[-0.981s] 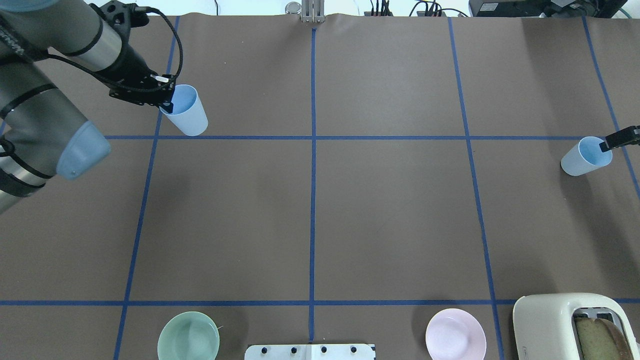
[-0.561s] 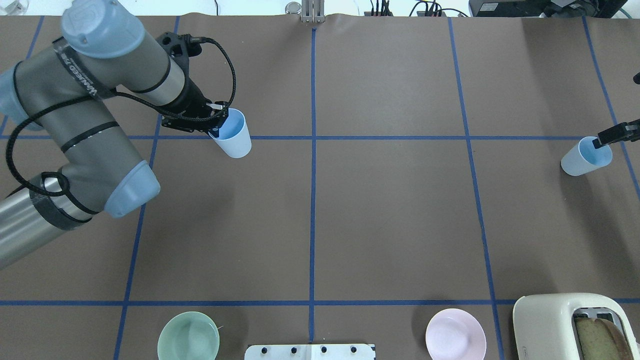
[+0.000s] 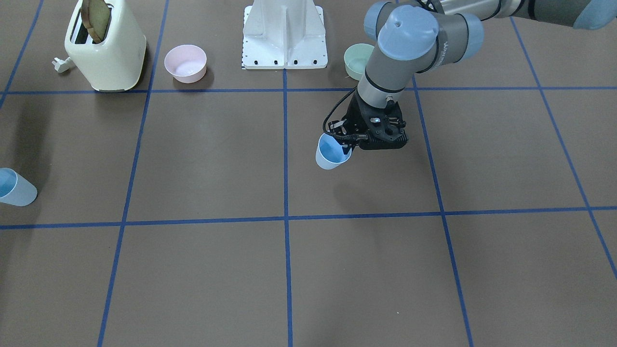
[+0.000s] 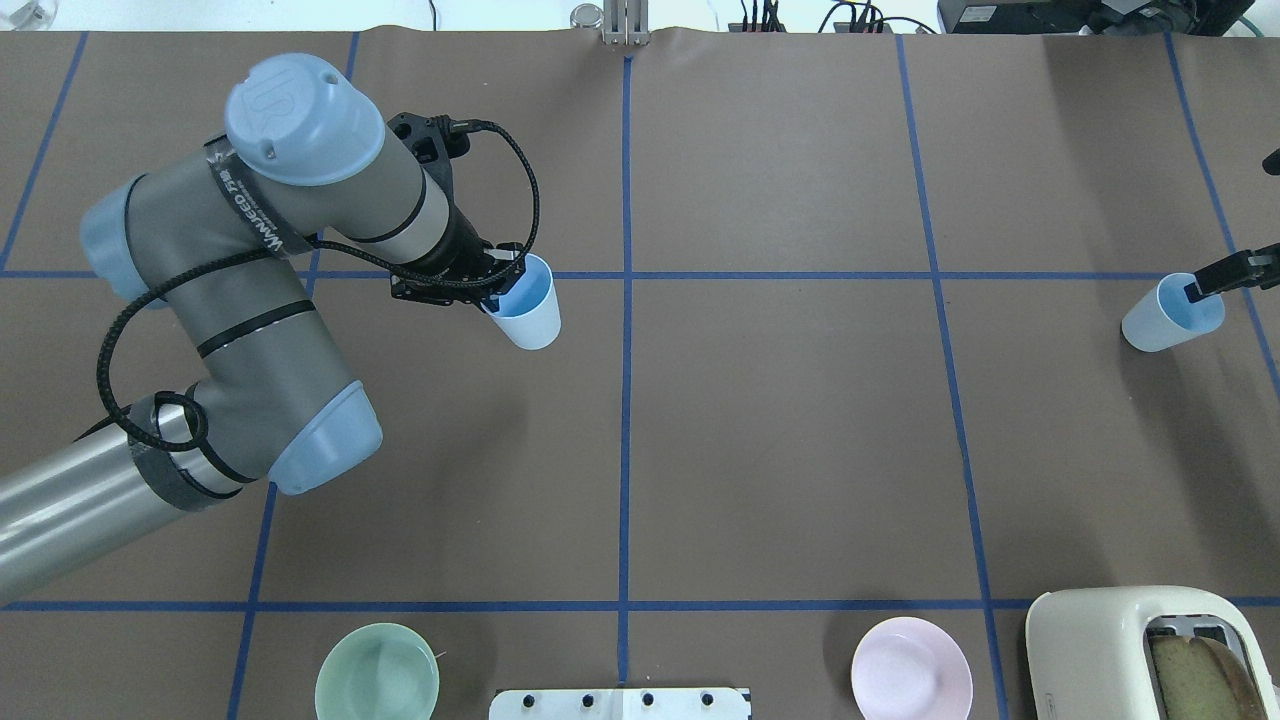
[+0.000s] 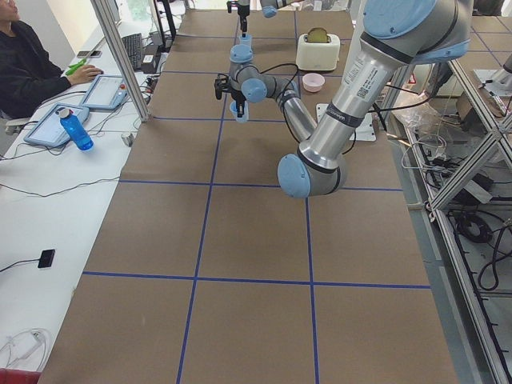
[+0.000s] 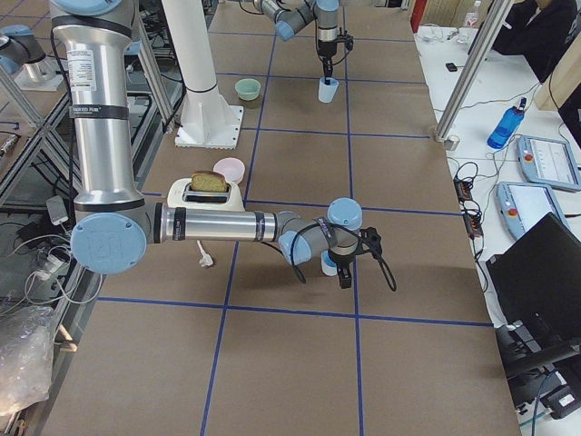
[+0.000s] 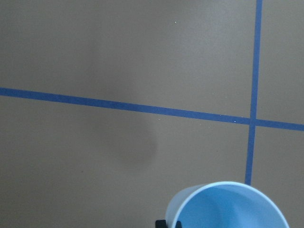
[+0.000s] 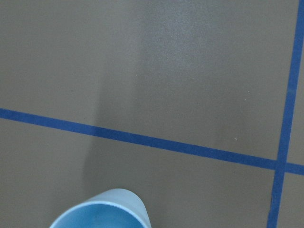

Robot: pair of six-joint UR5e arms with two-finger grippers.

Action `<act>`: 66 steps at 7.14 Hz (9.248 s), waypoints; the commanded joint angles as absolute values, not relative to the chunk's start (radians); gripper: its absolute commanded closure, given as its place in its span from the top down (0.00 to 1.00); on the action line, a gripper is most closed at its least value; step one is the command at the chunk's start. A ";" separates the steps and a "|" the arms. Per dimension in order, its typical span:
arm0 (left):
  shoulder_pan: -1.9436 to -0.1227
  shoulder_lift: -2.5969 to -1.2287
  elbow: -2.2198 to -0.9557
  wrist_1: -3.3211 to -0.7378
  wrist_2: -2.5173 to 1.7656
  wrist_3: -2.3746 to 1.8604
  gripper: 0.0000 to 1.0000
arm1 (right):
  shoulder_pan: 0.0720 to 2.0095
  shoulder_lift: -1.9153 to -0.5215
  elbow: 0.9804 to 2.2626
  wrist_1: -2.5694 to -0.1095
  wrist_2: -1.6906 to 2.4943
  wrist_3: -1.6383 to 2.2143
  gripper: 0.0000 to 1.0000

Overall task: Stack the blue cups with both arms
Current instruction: 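Carry the held cup with the left gripper toward the table center, then set the cup at center, open left gripper while right gripper grasps other cup, then withdraw the left arm while the right gripper carries its cup toward the center cup, then lower the right gripper's cup into the center cup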

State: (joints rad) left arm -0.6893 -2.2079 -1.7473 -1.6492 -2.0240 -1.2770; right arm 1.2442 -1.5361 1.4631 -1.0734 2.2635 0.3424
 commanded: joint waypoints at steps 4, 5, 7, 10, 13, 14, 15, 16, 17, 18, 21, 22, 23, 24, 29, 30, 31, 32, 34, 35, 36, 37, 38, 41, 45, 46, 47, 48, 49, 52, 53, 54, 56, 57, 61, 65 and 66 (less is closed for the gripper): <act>-0.617 -2.240 -1.747 -1.641 -1.968 -1.350 0.00 | 1.241 -1.543 1.462 -1.058 2.264 0.345 0.32; -0.617 -2.240 -1.747 -1.641 -1.968 -1.351 0.00 | 1.241 -1.542 1.462 -1.058 2.267 0.357 0.20; -0.615 -2.240 -1.747 -1.641 -1.968 -1.351 0.00 | 1.235 -1.542 1.463 -1.057 2.269 0.382 0.00; -0.592 -2.255 -1.741 -1.641 -1.957 -1.370 0.00 | 1.233 -1.520 1.494 -1.058 2.275 0.422 0.00; -0.517 -2.273 -1.711 -1.641 -1.870 -1.397 0.00 | 1.241 -1.470 1.535 -1.083 2.356 0.498 0.00; -0.502 -2.273 -1.700 -1.643 -1.853 -1.404 0.00 | 1.244 -1.444 1.557 -1.135 2.358 0.502 0.00; -0.480 -2.276 -1.686 -1.650 -1.827 -1.428 0.00 | 1.244 -1.421 1.607 -1.223 2.353 0.502 0.00; -0.476 -2.295 -1.668 -1.652 -1.819 -1.430 0.00 | 1.244 -1.411 1.650 -1.280 2.355 0.502 0.00; -0.476 -2.302 -1.658 -1.655 -1.819 -1.431 0.00 | 1.244 -1.392 1.673 -1.333 2.353 0.503 0.00; -0.476 -2.322 -1.637 -1.655 -1.819 -1.430 0.00 | 1.244 -1.381 1.686 -1.366 2.353 0.505 0.00; -0.476 -2.335 -1.609 -1.657 -1.819 -1.425 0.00 | 1.244 -1.379 1.689 -1.368 2.355 0.505 0.00; -0.476 -2.333 -1.606 -1.657 -1.819 -1.425 0.00 | 1.244 -1.379 1.689 -1.368 2.355 0.505 0.00; -0.476 -2.335 -1.598 -1.658 -1.819 -1.424 0.00 | 1.244 -1.379 1.689 -1.368 2.355 0.505 0.00; -0.476 -2.335 -1.594 -1.658 -1.819 -1.424 0.00 | 1.244 -1.379 1.689 -1.368 2.353 0.512 0.00; -0.474 -2.329 -1.586 -1.680 -1.801 -1.422 0.04 | 1.244 -1.378 1.692 -1.368 2.353 0.522 0.00; -0.469 -2.327 -1.586 -1.680 -1.798 -1.420 0.26 | 1.244 -1.378 1.692 -1.368 2.353 0.522 0.00; -0.469 -2.327 -1.586 -1.681 -1.798 -1.419 0.50 | 1.244 -1.378 1.692 -1.368 2.353 0.522 0.00; -0.469 -2.327 -1.586 -1.681 -1.798 -1.416 0.66 | 1.244 -1.378 1.692 -1.368 2.353 0.522 0.00; -0.469 -2.326 -1.597 -1.680 -1.798 -1.405 0.91 | 1.244 -1.374 1.694 -1.368 2.353 0.522 0.00; -0.474 -2.324 -1.620 -1.677 -1.802 -1.375 0.97 | 1.247 -1.367 1.694 -1.370 2.355 0.528 0.00; -0.482 -2.306 -1.673 -1.669 -1.809 -1.355 0.97 | 1.249 -1.355 1.695 -1.370 2.359 0.549 0.00; -0.503 -2.240 -1.769 -1.657 -1.819 -1.318 0.97 | 1.249 -1.335 1.703 -1.370 2.370 0.607 0.00; -0.544 -2.165 -1.867 -1.628 -1.883 -1.274 0.97 | 1.249 -1.315 1.716 -1.370 2.373 0.670 0.00; -0.748 -2.052 -1.957 -1.600 -2.008 -1.028 0.97 | 1.148 -1.257 1.813 -1.370 2.359 0.970 0.00; -1.039 -1.855 -1.953 -1.665 -2.181 -0.663 0.97 | 0.893 -1.137 1.870 -1.371 2.168 1.286 0.00; -1.081 -1.794 -1.945 -1.722 -2.216 -0.611 0.97 | 0.867 -1.109 1.871 -1.403 2.145 1.295 0.00; -1.121 -1.728 -1.944 -1.786 -2.223 -0.577 0.97 | 0.833 -1.077 1.885 -1.457 2.105 1.305 0.00; -1.158 -1.665 -1.924 -1.877 -2.264 -0.554 0.97 | 0.798 -1.046 1.891 -1.501 2.076 1.315 0.00; -1.169 -1.614 -1.886 -1.985 -2.279 -0.551 0.97 | 0.769 -1.042 1.910 -1.506 2.065 1.350 0.00; -1.202 -1.531 -1.825 -2.164 -2.287 -0.560 0.98 | 0.648 -1.020 1.944 -1.535 1.954 1.439 0.00; -1.263 -1.507 -1.821 -2.172 -2.345 -0.554 0.98 | 0.626 -1.019 1.947 -1.536 1.936 1.453 0.00; -1.290 -1.505 -1.815 -2.174 -2.382 -0.552 0.98 | 0.597 -1.019 1.950 -1.537 1.913 1.472 0.00; -1.292 -1.502 -1.812 -2.180 -2.381 -0.552 0.98 | 0.565 -0.948 1.948 -1.590 1.884 1.509 0.00; -1.292 -1.487 -1.812 -2.198 -2.381 -0.552 0.98 | 0.561 -0.919 1.941 -1.614 1.882 1.511 0.00; -1.290 -1.470 -1.812 -2.210 -2.381 -0.552 0.98 | 0.542 -0.873 1.876 -1.617 1.838 1.509 0.00; -1.289 -1.470 -1.810 -2.209 -2.378 -0.554 0.98 | 0.512 -0.862 1.848 -1.612 1.804 1.512 0.00; -1.289 -1.470 -1.810 -2.209 -2.378 -0.554 0.98 | 0.494 -0.870 1.848 -1.611 1.784 1.513 0.00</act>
State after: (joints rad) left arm -1.2888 -1.4696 -1.8102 -2.2091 -2.3779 -0.5537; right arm 0.5120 -0.8636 1.8486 -1.6123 1.8036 1.5109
